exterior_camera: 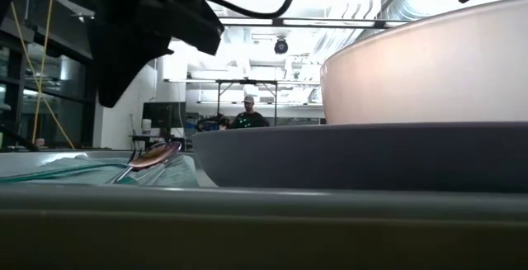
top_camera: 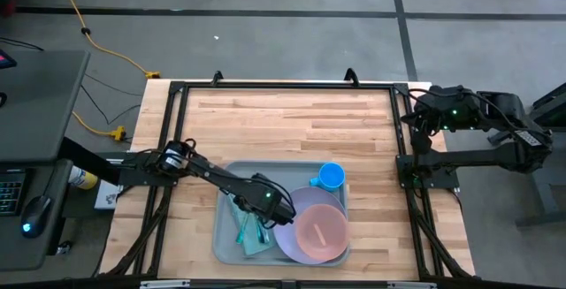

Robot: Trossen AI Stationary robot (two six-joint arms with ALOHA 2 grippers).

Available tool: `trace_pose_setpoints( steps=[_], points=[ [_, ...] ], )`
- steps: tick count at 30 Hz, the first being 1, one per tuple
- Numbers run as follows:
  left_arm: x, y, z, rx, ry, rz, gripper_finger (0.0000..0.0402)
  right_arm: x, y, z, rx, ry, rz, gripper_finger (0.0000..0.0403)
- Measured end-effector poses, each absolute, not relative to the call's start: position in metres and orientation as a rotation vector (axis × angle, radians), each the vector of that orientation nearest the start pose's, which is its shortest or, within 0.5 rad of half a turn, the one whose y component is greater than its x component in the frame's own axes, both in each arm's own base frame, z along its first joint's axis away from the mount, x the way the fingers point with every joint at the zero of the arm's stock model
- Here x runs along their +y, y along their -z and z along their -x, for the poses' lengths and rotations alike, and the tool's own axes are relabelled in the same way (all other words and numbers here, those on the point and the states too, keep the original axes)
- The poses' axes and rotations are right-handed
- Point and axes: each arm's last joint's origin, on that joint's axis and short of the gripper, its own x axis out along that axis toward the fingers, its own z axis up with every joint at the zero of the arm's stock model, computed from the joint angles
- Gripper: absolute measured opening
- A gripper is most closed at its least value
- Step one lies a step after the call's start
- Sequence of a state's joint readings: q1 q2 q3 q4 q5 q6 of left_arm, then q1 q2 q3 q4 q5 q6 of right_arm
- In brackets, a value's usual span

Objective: Set up tray
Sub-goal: Adjust the blue napkin

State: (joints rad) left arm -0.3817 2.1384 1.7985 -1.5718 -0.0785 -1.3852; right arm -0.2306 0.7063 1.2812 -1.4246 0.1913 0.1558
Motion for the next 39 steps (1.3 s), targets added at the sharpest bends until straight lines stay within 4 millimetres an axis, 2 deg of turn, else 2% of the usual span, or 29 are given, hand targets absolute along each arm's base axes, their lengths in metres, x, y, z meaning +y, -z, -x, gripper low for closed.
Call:
trace_pose_setpoints(
  steps=[3, 14, 19, 39],
  points=[
    [-0.143, -0.210, -0.353, 1.615, -0.992, 0.507, 0.0011, -0.018, -0.386, -0.053, 0.823, 0.468, -0.158, 0.0000],
    [-0.145, -0.205, -0.353, 1.596, -1.034, 0.516, 0.0008, -0.018, -0.386, -0.053, 0.823, 0.475, -0.152, 0.0000],
    [-0.146, -0.190, -0.352, 1.628, -1.043, 0.528, 0.0008, -0.018, -0.386, -0.053, 0.823, 0.472, -0.156, 0.0000],
    [-0.145, -0.151, -0.343, 1.644, -1.015, 0.566, 0.0008, -0.018, -0.386, -0.053, 0.822, 0.467, -0.163, 0.0000]
  ],
)
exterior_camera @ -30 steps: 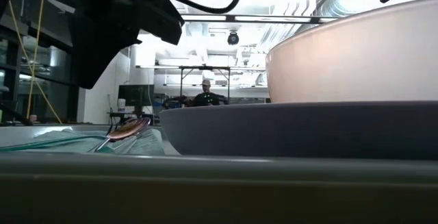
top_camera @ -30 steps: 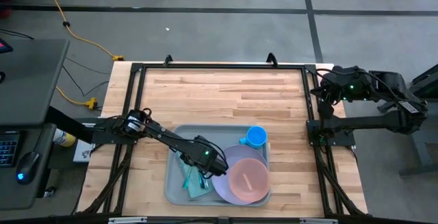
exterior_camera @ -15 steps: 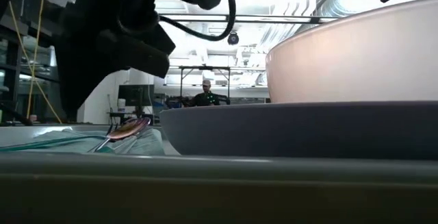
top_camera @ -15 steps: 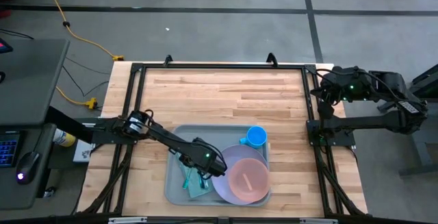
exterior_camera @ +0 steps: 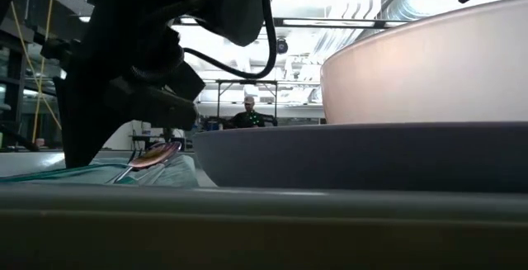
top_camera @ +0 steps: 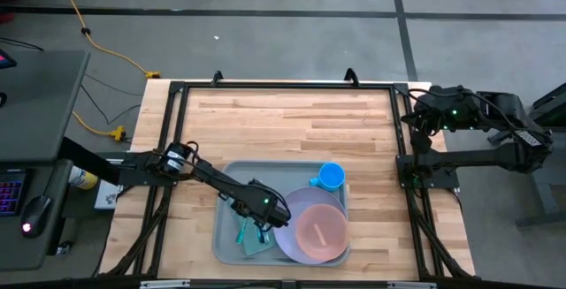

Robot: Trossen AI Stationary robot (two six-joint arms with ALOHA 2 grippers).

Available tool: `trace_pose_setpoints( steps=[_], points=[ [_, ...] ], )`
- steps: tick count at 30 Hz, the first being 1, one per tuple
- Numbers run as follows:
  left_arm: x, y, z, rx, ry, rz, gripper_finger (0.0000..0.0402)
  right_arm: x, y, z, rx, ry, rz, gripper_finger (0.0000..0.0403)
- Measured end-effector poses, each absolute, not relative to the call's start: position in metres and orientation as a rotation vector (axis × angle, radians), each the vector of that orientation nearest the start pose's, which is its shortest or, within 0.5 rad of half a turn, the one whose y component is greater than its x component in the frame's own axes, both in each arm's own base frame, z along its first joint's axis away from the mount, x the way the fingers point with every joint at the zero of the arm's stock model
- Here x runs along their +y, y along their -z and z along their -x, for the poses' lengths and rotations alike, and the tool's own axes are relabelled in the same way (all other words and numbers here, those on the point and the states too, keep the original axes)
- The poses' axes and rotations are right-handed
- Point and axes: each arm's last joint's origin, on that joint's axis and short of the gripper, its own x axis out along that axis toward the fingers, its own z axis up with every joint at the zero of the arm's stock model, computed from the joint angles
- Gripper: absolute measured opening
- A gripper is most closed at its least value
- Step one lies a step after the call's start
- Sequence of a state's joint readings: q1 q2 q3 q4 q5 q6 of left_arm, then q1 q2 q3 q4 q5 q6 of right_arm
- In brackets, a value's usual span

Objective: Set up tray
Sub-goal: Adjust the blue napkin

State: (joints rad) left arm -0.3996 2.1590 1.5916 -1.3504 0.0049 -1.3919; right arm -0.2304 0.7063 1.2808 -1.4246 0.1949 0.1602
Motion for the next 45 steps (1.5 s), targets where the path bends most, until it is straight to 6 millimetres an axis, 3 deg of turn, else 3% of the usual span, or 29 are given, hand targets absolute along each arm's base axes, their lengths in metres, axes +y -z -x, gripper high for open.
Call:
trace_pose_setpoints(
  steps=[8, 26, 45],
  points=[
    [-0.144, -0.143, -0.341, 1.654, -0.962, 0.552, 0.0008, -0.018, -0.386, -0.053, 0.821, 0.472, -0.172, 0.0000],
    [-0.124, -0.141, -0.343, 1.762, -0.712, 0.207, 0.0008, -0.018, -0.386, -0.053, 0.813, 0.488, -0.201, 0.0000],
    [-0.126, -0.149, -0.352, 1.711, -0.666, 0.184, 0.0007, -0.018, -0.386, -0.053, 0.807, 0.498, -0.224, 0.0000]
  ],
)
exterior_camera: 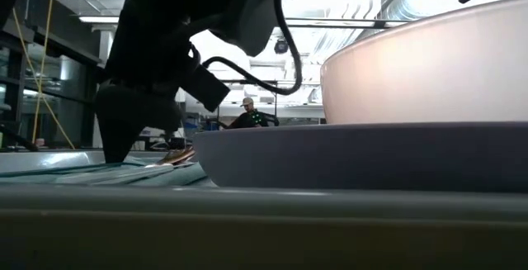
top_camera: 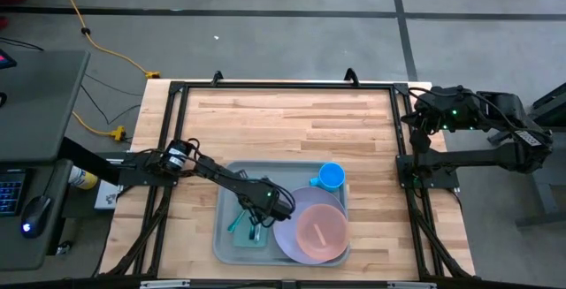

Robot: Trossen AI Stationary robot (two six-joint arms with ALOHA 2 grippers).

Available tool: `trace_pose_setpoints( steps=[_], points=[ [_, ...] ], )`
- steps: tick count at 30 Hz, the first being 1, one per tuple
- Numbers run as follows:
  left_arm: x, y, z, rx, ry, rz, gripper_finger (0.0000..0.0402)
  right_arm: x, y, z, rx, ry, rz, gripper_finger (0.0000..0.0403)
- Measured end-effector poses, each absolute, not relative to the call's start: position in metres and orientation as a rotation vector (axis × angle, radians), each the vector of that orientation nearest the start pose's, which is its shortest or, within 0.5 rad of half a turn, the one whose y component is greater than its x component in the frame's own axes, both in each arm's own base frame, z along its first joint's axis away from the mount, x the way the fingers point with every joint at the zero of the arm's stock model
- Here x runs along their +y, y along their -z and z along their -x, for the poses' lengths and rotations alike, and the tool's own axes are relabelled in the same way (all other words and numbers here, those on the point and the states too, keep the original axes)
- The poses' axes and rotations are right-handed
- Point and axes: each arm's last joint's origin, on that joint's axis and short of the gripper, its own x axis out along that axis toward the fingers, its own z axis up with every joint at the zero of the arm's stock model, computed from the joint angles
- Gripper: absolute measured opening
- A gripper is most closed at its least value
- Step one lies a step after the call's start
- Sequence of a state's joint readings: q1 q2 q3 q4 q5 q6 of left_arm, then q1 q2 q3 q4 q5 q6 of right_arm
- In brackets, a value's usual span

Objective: Set up tray
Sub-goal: Adjust the blue napkin, then adjust the serving tray

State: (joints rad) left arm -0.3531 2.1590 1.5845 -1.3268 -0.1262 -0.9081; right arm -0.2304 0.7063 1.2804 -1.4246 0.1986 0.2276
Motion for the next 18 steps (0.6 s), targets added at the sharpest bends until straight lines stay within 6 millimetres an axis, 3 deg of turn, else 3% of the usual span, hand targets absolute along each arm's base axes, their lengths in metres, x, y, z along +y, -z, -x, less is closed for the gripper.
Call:
trace_pose_setpoints(
  steps=[4, 8, 13, 18],
  points=[
    [-0.124, -0.153, -0.347, 1.724, -0.743, 0.205, 0.0023, -0.018, -0.386, -0.053, 0.808, 0.492, -0.227, 0.0000],
    [-0.121, -0.169, -0.344, 1.652, -0.801, 0.227, 0.0024, -0.018, -0.386, -0.053, 0.808, 0.489, -0.229, 0.0000],
    [-0.115, -0.203, -0.336, 1.449, -0.914, 0.273, 0.0007, -0.018, -0.386, -0.053, 0.808, 0.488, -0.230, 0.0000],
    [-0.105, -0.243, -0.320, 1.265, -0.987, 0.267, 0.0033, -0.018, -0.386, -0.053, 0.804, 0.491, -0.248, 0.0000]
  ],
)
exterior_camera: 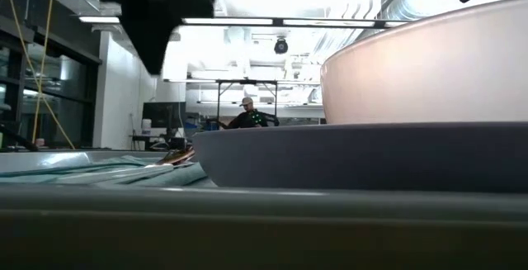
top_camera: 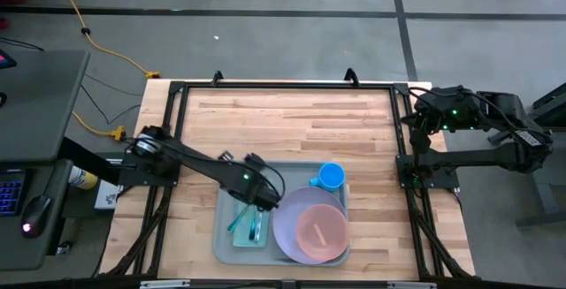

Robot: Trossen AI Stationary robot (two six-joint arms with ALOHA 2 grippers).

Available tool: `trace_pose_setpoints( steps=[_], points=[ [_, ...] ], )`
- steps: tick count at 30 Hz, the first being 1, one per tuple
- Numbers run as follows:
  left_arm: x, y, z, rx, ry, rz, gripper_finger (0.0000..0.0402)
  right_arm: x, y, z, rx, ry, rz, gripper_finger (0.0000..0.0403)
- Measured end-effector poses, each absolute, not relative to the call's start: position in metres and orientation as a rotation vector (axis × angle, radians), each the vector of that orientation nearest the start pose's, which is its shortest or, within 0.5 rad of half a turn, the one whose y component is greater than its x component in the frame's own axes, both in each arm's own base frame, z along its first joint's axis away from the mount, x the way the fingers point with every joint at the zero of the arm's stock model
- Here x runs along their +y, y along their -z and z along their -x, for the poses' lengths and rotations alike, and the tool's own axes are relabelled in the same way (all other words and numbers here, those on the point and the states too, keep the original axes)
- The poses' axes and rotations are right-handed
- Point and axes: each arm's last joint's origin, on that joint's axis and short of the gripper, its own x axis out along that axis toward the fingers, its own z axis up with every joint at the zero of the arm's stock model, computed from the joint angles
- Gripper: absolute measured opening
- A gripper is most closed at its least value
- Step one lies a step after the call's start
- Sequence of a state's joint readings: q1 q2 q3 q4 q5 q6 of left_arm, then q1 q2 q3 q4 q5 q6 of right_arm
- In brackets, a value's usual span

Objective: Set up tray
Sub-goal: Adjust the serving tray

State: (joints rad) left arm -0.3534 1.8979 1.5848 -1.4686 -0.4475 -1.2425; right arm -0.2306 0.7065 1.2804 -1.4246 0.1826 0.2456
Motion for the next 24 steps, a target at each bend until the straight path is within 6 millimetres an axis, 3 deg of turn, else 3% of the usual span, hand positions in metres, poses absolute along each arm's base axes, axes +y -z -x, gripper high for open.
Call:
trace_pose_setpoints(
  steps=[7, 10, 14, 19, 24],
  points=[
    [-0.090, -0.289, -0.288, 1.113, -1.020, 0.204, 0.0012, -0.016, -0.389, -0.057, 0.756, 0.418, -0.306, 0.0000],
    [-0.082, -0.304, -0.268, 1.021, -1.029, 0.175, 0.0010, -0.017, -0.395, -0.066, 0.671, 0.368, -0.330, 0.0000],
    [-0.069, -0.314, -0.239, 0.960, -1.027, 0.175, 0.0035, -0.020, -0.398, -0.091, 0.575, 0.302, -0.345, 0.0000],
    [-0.056, -0.324, -0.202, 0.955, -0.929, 0.151, 0.0034, -0.024, -0.378, -0.152, 0.538, 0.195, -0.372, 0.0000],
    [-0.046, -0.331, -0.173, 0.985, -0.802, 0.109, 0.0011, -0.019, -0.332, -0.222, 0.588, 0.069, -0.458, 0.0000]
  ],
)
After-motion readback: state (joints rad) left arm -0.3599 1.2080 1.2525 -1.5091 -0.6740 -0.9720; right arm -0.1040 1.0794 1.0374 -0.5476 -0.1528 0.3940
